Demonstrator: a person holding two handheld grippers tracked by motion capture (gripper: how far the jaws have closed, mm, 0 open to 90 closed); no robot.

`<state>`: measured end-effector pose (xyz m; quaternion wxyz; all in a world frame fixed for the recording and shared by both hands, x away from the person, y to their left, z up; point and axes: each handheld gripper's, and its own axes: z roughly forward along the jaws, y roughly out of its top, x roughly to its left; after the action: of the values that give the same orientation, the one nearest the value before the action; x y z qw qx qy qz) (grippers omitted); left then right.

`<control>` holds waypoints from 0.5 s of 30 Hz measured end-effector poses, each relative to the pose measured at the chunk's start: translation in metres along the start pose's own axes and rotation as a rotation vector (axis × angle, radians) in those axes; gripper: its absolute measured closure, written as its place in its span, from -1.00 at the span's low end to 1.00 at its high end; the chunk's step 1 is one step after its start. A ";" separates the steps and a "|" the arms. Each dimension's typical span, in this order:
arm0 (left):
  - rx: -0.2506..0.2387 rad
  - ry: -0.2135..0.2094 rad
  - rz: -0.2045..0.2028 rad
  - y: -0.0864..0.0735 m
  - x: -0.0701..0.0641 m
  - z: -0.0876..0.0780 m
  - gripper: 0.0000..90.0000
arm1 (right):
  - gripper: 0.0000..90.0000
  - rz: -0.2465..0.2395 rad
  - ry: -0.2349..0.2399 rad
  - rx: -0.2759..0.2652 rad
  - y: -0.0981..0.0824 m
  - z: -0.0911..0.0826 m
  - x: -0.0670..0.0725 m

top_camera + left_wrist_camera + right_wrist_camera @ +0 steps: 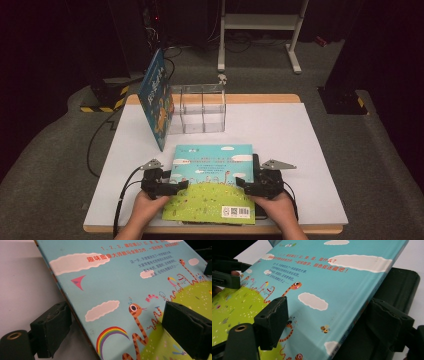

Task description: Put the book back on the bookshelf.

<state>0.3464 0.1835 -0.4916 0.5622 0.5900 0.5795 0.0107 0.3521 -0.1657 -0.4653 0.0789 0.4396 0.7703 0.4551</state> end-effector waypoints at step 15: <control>0.024 -0.003 0.000 0.000 -0.001 0.002 -0.79 | -0.55 0.025 0.021 -0.002 -0.003 -0.003 0.001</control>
<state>0.3474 0.1813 -0.4919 0.5558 0.5968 0.5787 0.0031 0.3482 -0.1674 -0.4654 0.0656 0.4446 0.7650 0.4613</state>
